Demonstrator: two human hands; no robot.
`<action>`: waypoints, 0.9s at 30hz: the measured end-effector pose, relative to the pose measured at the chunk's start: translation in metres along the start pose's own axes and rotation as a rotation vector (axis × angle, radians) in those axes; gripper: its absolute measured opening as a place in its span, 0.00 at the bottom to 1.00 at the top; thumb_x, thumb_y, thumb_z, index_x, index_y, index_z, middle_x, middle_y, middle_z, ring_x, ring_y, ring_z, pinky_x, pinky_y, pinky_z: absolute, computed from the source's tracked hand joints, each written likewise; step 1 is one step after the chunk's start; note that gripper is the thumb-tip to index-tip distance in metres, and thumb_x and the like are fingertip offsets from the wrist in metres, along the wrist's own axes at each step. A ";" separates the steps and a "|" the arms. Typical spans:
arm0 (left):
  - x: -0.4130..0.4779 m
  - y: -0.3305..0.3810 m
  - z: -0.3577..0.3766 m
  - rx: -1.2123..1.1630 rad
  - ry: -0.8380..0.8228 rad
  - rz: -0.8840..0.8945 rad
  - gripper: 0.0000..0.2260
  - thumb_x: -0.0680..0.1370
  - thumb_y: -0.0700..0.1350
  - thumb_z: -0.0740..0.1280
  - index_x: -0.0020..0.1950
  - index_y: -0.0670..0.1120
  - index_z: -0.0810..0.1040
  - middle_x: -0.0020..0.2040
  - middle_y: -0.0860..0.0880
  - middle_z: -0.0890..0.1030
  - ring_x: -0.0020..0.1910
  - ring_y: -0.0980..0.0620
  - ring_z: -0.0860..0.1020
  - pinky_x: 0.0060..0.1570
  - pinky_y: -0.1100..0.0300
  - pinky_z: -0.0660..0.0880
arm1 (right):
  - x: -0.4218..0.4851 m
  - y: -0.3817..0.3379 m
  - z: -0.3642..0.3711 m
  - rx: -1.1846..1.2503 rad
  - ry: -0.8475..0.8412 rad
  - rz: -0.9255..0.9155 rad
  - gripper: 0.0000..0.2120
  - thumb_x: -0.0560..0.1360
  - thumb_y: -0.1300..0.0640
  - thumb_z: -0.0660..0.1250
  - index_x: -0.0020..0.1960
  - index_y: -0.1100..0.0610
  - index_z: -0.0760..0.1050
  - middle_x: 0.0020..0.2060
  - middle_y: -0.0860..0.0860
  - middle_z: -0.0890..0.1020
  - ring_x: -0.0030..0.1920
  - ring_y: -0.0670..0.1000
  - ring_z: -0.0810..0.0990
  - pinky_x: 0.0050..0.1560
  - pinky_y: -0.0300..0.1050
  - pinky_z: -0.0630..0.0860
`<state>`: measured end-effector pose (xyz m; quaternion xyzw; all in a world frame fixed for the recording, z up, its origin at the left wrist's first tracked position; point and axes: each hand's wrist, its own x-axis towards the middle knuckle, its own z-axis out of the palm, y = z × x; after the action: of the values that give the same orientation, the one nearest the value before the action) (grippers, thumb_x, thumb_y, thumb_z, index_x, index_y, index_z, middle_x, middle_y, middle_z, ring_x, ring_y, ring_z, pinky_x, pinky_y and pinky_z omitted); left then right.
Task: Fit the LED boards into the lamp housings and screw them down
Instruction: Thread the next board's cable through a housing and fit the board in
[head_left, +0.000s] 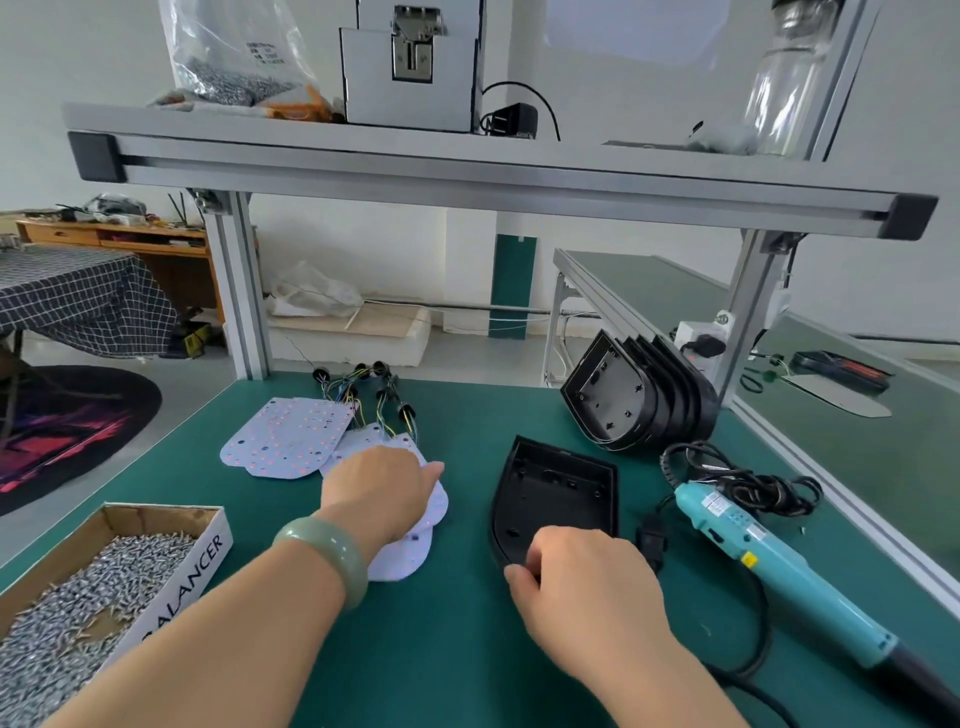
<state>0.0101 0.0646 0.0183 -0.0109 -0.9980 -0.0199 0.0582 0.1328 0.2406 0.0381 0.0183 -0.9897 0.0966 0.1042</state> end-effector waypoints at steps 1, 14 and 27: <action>0.000 -0.004 0.000 -0.035 0.047 -0.087 0.17 0.80 0.60 0.54 0.45 0.50 0.74 0.50 0.47 0.80 0.44 0.45 0.74 0.40 0.57 0.66 | -0.001 0.001 0.002 -0.002 0.000 0.012 0.13 0.78 0.41 0.57 0.44 0.48 0.72 0.32 0.45 0.71 0.34 0.50 0.66 0.44 0.43 0.61; 0.017 -0.041 -0.016 -0.748 -0.021 -0.512 0.11 0.76 0.46 0.68 0.49 0.37 0.76 0.44 0.42 0.75 0.43 0.44 0.74 0.43 0.56 0.72 | 0.002 0.008 0.020 0.032 0.057 -0.050 0.16 0.78 0.39 0.56 0.58 0.45 0.74 0.51 0.42 0.78 0.54 0.47 0.77 0.64 0.44 0.65; -0.091 0.017 -0.074 -1.315 0.210 0.244 0.17 0.72 0.57 0.66 0.38 0.43 0.76 0.31 0.51 0.76 0.30 0.55 0.72 0.31 0.64 0.69 | 0.038 -0.001 -0.049 1.396 0.111 -0.144 0.16 0.74 0.71 0.66 0.55 0.54 0.76 0.42 0.52 0.85 0.42 0.49 0.81 0.47 0.46 0.78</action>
<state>0.1095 0.0766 0.0816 -0.1547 -0.7591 -0.6170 0.1382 0.1051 0.2487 0.0928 0.1415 -0.6861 0.7027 0.1246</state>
